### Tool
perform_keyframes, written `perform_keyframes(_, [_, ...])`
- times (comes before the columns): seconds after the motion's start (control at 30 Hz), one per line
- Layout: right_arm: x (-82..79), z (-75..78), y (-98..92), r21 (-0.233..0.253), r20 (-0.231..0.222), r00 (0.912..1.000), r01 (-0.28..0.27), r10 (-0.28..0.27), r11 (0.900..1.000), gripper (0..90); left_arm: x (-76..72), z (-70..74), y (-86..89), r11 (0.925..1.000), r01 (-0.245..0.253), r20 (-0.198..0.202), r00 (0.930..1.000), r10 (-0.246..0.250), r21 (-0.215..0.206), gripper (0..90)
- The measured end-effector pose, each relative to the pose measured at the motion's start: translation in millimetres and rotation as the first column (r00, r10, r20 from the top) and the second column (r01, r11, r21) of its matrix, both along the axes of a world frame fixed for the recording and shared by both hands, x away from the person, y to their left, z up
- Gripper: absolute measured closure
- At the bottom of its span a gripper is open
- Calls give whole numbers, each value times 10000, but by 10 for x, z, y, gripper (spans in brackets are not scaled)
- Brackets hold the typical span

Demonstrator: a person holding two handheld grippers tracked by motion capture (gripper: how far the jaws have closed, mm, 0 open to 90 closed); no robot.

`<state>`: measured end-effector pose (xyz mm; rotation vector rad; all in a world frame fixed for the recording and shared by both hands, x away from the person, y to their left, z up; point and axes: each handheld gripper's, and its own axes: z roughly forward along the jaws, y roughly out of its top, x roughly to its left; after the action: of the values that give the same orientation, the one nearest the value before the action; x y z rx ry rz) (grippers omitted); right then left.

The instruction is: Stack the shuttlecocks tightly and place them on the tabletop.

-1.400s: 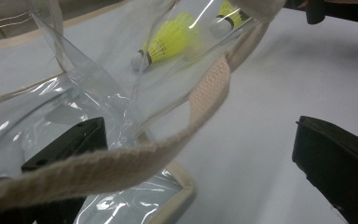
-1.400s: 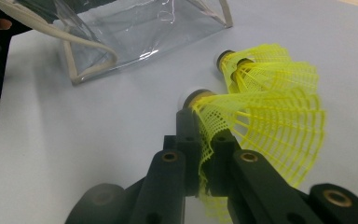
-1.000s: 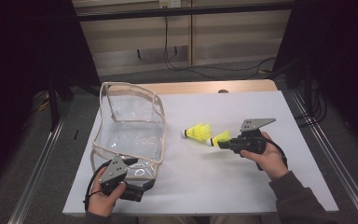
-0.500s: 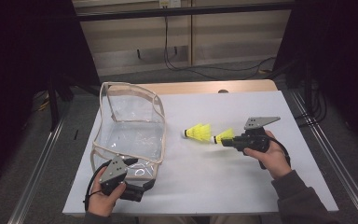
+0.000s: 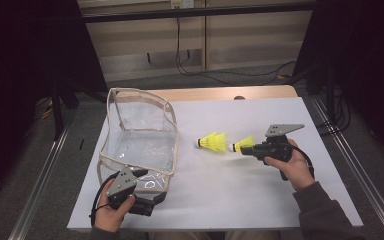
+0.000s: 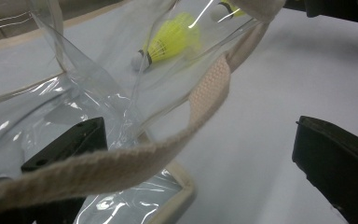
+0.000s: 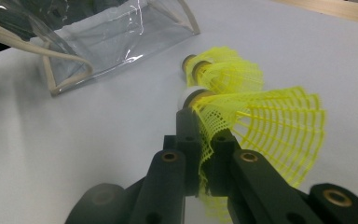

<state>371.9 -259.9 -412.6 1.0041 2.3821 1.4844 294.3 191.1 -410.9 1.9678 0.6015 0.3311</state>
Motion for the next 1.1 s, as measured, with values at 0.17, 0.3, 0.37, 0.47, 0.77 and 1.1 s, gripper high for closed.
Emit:
perform_keyframes(0.17, [17, -15, -28, -66, -8, 9996, 275, -275, 9996, 863, 0, 0, 1, 10000, 4, 4, 10000, -4, 0, 33])
perform_keyframes(0.3, [29, -27, -36, -143, 15, 9993, 383, -383, 9992, 863, 2, 0, 0, 10000, 15, 1, 10000, -15, -20, 33])
perform_keyframes(0.37, [33, -31, -31, -230, 20, 9991, 415, -415, 9989, 864, 2, 0, -1, 10000, 4, 18, 10000, -3, -34, 33])
perform_keyframes(0.47, [41, -41, -27, -259, 8, 9990, 453, -453, 9986, 864, 2, 1, -1, 10000, 19, 2, 10000, -19, -5, 33])
perform_keyframes(0.77, [68, -59, -40, -242, 17, 9983, 587, -586, 9980, 864, 1, 1, -2, 10000, 5, 11, 10000, -5, -15, 33])
perform_keyframes(1.1, [98, -75, -28, -277, 59, 9976, 689, -688, 9972, 863, 1, 3, -4, 10000, -9, -5, 10000, 9, -7, 32])
